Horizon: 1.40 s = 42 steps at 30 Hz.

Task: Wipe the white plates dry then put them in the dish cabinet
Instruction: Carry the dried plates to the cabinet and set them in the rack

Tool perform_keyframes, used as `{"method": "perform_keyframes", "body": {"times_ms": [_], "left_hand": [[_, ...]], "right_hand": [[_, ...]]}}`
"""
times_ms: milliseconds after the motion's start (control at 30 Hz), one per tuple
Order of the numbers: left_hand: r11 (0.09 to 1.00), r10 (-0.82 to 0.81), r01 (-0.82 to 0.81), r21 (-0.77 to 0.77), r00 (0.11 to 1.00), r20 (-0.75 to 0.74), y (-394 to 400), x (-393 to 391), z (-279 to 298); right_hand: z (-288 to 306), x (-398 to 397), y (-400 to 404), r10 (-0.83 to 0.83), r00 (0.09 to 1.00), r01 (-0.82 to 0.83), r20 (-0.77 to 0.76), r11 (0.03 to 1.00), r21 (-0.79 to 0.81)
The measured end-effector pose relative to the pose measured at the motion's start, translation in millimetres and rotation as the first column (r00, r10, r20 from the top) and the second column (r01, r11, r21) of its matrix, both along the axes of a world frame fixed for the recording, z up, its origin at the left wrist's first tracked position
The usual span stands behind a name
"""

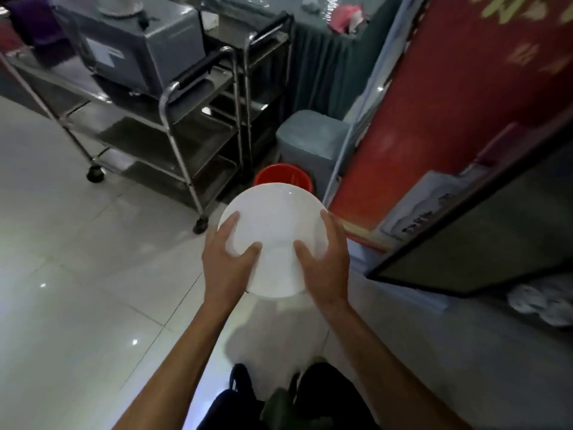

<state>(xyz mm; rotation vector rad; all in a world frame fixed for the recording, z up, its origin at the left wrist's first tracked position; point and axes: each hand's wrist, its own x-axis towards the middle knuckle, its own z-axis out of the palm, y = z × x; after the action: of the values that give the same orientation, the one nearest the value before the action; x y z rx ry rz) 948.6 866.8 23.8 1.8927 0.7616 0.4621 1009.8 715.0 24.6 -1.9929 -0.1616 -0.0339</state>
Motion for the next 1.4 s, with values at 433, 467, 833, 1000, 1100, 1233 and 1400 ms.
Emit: {"method": "perform_keyframes", "body": {"times_ms": [433, 467, 833, 1000, 1100, 1233, 1400], "left_hand": [[0.872, -0.489, 0.489, 0.013, 0.871, 0.05, -191.3, 168.1, -0.5], [0.854, -0.521, 0.52, 0.022, 0.852, 0.052, -213.5, 178.9, 1.2], [0.61, -0.791, 0.788, 0.081, 0.602, 0.106, -423.3, 248.8, 27.3], [0.495, -0.867, 0.869, 0.004, 0.493, 0.076, -486.9, 268.1, 23.7], [0.432, -0.899, 0.902, -0.011, 0.432, 0.072, -520.4, 281.3, 18.7], [0.363, -0.926, 0.93, -0.058, 0.367, 0.088, -567.5, 311.9, 18.4], [0.288, -0.934, 0.951, -0.117, 0.305, 0.185, -634.2, 366.9, 25.6]], "right_hand": [[-7.0, 82.1, -207.3, -0.481, 0.877, 0.476, -0.011, 0.864, 0.164], [-6.7, 87.0, -228.6, -0.511, 0.86, 0.504, -0.013, 0.844, 0.181], [7.6, 104.1, -416.1, -0.799, 0.6, 0.784, 0.038, 0.598, 0.166], [2.2, 101.3, -469.1, -0.862, 0.508, 0.852, 0.01, 0.504, 0.139], [-1.2, 104.3, -495.7, -0.884, 0.468, 0.878, -0.007, 0.464, 0.115], [1.2, 124.6, -532.9, -0.922, 0.388, 0.916, 0.01, 0.387, 0.107], [12.2, 171.8, -585.1, -0.947, 0.316, 0.942, 0.049, 0.32, 0.1]]}}
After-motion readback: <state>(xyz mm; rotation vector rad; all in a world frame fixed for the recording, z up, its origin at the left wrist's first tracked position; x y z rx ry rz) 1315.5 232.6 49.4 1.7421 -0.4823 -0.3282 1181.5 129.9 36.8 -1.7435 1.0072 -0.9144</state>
